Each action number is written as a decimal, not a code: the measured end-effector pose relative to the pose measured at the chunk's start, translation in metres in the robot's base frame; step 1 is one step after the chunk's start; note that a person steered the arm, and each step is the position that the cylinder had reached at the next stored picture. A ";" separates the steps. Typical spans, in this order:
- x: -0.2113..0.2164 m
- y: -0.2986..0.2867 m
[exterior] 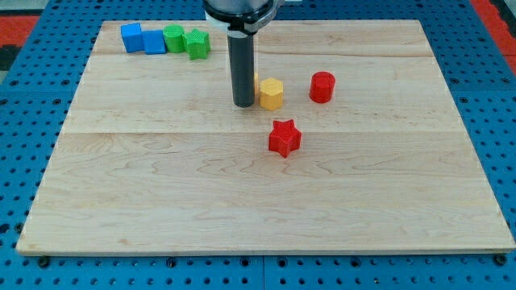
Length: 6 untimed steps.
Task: Slide the yellow hexagon towards top center
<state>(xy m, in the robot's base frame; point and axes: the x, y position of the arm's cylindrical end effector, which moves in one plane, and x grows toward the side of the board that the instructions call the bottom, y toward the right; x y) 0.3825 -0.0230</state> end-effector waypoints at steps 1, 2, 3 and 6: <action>-0.014 -0.008; 0.057 -0.017; 0.038 0.036; -0.037 0.058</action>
